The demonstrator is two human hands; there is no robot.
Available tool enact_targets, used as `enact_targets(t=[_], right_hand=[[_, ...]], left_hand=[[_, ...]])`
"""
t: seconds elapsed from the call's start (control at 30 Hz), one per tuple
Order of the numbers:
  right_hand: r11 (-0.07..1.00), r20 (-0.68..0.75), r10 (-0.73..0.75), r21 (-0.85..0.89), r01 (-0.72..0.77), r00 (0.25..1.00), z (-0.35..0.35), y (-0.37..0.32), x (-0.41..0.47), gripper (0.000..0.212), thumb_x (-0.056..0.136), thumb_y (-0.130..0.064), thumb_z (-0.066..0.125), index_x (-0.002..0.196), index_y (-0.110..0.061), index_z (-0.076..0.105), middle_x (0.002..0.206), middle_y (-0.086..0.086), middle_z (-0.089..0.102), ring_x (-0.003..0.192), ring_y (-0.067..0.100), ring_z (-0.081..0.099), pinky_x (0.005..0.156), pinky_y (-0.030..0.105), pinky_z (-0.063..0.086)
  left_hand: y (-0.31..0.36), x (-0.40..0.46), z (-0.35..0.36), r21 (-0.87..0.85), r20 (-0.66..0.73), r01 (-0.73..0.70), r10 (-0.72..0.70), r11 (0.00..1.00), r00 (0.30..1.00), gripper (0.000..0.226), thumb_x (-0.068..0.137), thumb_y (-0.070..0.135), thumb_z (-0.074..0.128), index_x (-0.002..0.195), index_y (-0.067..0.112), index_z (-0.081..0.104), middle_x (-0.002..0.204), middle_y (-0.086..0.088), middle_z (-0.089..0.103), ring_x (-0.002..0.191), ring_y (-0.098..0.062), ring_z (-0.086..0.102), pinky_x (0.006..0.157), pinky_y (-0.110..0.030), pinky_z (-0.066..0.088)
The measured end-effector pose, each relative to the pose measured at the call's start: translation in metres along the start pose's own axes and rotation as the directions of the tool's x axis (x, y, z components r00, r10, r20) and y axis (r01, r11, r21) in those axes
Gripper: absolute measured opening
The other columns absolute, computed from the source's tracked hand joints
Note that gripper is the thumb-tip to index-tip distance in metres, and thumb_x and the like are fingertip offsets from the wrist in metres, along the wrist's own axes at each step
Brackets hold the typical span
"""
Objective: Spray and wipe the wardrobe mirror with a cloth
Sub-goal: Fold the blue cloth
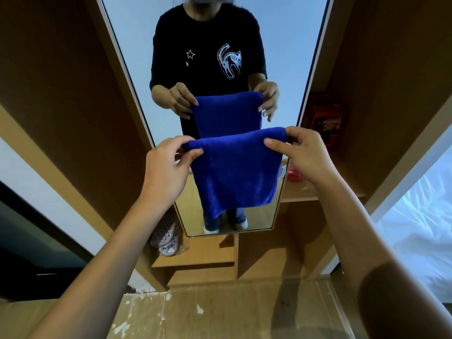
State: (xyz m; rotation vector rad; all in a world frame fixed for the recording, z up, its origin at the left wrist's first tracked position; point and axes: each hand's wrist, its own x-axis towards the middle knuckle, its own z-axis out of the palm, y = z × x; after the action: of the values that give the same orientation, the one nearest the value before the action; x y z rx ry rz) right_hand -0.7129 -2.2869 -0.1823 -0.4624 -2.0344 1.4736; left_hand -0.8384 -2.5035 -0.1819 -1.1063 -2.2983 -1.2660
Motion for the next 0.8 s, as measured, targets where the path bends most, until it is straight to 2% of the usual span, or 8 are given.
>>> enact_targets(t=[0.17, 0.27, 0.33, 0.43, 0.53, 0.6, 0.7, 0.8], right_hand=[[0.999, -0.009, -0.035, -0.017, 0.035, 0.999, 0.000, -0.001, 0.002, 0.015, 0.088, -0.021, 0.070, 0.096, -0.009, 0.068, 0.097, 0.009, 0.072, 0.094, 0.020, 0.069, 0.085, 0.035, 0.057], [0.996, -0.011, -0.053, -0.078, 0.052, 0.999, 0.003, -0.002, 0.002, 0.026, 0.088, -0.027, 0.070, 0.096, -0.003, 0.062, 0.094, 0.015, 0.069, 0.089, 0.028, 0.067, 0.078, 0.042, 0.057], [0.995, -0.050, -0.054, -0.086, 0.049, 0.997, 0.003, -0.004, 0.002, 0.027, 0.087, -0.031, 0.071, 0.089, -0.011, 0.053, 0.078, 0.009, 0.063, 0.071, 0.021, 0.061, 0.065, 0.037, 0.052], [0.995, -0.050, -0.021, 0.092, 0.025, 0.999, 0.001, -0.008, 0.000, 0.029, 0.088, -0.023, 0.070, 0.086, -0.018, 0.042, 0.058, -0.007, 0.058, 0.055, 0.002, 0.056, 0.053, 0.019, 0.043], [0.940, 0.016, 0.028, 0.340, -0.031, 0.999, 0.004, -0.011, -0.003, 0.025, 0.092, -0.017, 0.064, 0.099, -0.015, 0.040, 0.073, -0.002, 0.069, 0.073, 0.011, 0.067, 0.065, 0.024, 0.051], [0.902, 0.041, 0.043, 0.428, -0.057, 0.998, 0.009, -0.010, -0.004, 0.026, 0.093, -0.016, 0.062, 0.105, -0.017, 0.038, 0.081, 0.002, 0.072, 0.080, 0.014, 0.068, 0.069, 0.025, 0.053], [0.880, 0.051, 0.083, 0.464, -0.098, 0.995, 0.018, -0.007, -0.004, 0.024, 0.094, -0.018, 0.062, 0.104, -0.022, 0.040, 0.084, 0.002, 0.073, 0.078, 0.013, 0.069, 0.067, 0.026, 0.053], [0.865, 0.026, 0.143, 0.483, -0.137, 0.989, 0.024, 0.000, -0.004, 0.024, 0.094, -0.018, 0.063, 0.104, -0.020, 0.041, 0.085, 0.005, 0.072, 0.076, 0.016, 0.069, 0.066, 0.028, 0.054]], left_hand=[[0.001, 0.006, -0.004, 0.070, 0.031, 0.011, -0.013, 0.997, 0.999, 0.026, 0.096, 0.028, 0.054, 0.116, 0.013, 0.061, 0.104, 0.003, 0.058, 0.096, -0.010, 0.049, 0.072, -0.009, 0.039], [-0.005, 0.006, -0.004, 0.185, 0.104, -0.010, -0.009, 0.983, 0.995, 0.031, 0.096, 0.037, 0.047, 0.115, 0.015, 0.056, 0.112, -0.003, 0.047, 0.110, -0.018, 0.042, 0.089, -0.026, 0.044], [-0.006, 0.007, -0.009, 0.078, 0.167, 0.037, -0.049, 0.996, 0.985, 0.025, 0.095, 0.038, 0.048, 0.108, 0.018, 0.054, 0.117, -0.001, 0.041, 0.114, -0.014, 0.043, 0.100, -0.027, 0.043], [-0.002, 0.005, -0.018, -0.230, 0.336, 0.200, -0.115, 0.952, 0.935, 0.023, 0.093, 0.038, 0.048, 0.106, 0.022, 0.057, 0.123, 0.010, 0.053, 0.109, 0.004, 0.051, 0.090, -0.010, 0.043], [0.009, 0.000, -0.017, -0.553, 0.364, 0.337, -0.142, 0.762, 0.920, 0.024, 0.099, 0.030, 0.041, 0.096, 0.015, 0.059, 0.090, 0.021, 0.068, 0.082, 0.003, 0.060, 0.071, -0.013, 0.049], [0.014, -0.003, -0.009, -0.698, 0.379, 0.433, -0.218, 0.571, 0.899, 0.029, 0.103, 0.028, 0.035, 0.089, 0.016, 0.056, 0.088, 0.015, 0.072, 0.074, 0.000, 0.063, 0.062, -0.014, 0.048], [0.009, -0.009, 0.008, -0.758, 0.487, 0.577, -0.324, 0.304, 0.811, 0.041, 0.098, 0.053, 0.032, 0.099, 0.025, 0.063, 0.101, 0.005, 0.073, 0.093, -0.012, 0.068, 0.077, -0.030, 0.053], [-0.003, -0.019, 0.023, -0.748, 0.608, 0.663, -0.364, 0.037, 0.706, 0.057, 0.090, 0.066, 0.036, 0.119, 0.024, 0.061, 0.117, -0.004, 0.068, 0.109, -0.023, 0.063, 0.096, -0.042, 0.046]])
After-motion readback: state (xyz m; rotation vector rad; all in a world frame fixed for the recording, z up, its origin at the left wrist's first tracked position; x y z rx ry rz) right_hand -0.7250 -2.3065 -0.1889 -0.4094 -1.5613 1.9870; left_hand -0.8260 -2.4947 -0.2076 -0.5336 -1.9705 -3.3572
